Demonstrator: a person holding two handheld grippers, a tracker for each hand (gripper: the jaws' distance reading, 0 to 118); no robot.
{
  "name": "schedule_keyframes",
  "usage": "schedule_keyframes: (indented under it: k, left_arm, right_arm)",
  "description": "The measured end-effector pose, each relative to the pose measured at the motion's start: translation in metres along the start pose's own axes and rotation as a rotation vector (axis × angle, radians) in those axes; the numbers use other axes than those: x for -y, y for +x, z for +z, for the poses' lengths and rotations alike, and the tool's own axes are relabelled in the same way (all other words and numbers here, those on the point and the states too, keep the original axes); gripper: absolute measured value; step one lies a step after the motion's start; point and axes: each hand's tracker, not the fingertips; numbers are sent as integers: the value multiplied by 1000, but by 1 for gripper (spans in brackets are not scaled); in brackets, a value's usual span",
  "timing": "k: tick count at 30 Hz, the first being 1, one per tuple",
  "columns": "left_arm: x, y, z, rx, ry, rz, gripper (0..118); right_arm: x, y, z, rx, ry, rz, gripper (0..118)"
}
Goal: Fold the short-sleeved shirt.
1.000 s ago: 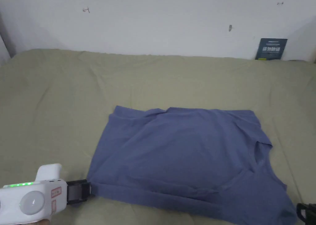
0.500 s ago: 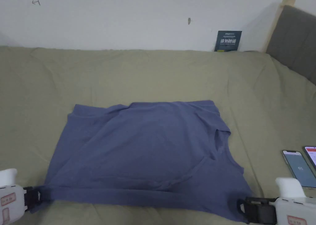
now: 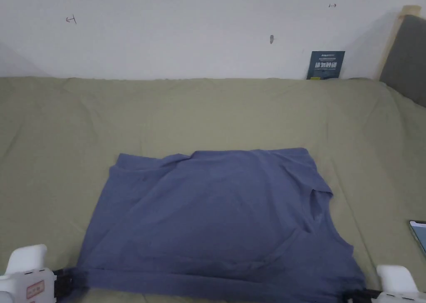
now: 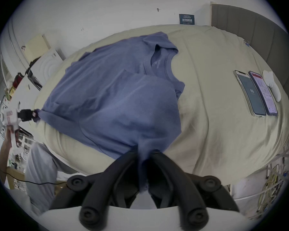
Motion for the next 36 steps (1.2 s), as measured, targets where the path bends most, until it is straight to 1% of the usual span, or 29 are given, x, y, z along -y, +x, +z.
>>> schedule_keyframes:
  k: [4,8,14,17,24,29,35,36]
  left_arm:
    - [-8,-10,-4,9,4,-10,0]
    - [-18,-7,4,20,32,-13,0]
    - [-54,-2,6,33,81,-12,0]
    - [-72,10,6,35,98,-26,0]
    - [-123,27,-21,24,116,-54,0]
    - [-153,35,-49,18,102,-52,0]
    - [-173,41,-98,6,64,-58,0]
    - [-175,42,-104,6,55,-57,0]
  right_arm:
    - [-6,-8,16,16,26,31,8]
    - [-22,-13,27,7,63,32,8]
    - [-63,-15,32,8,114,31,8]
    - [-89,-16,26,12,133,34,8]
    - [-160,-8,-10,35,141,29,8]
    - [-199,2,-47,48,103,13,8]
    - [-217,9,-92,68,45,-42,8]
    - [-217,9,-97,73,33,-62,8]
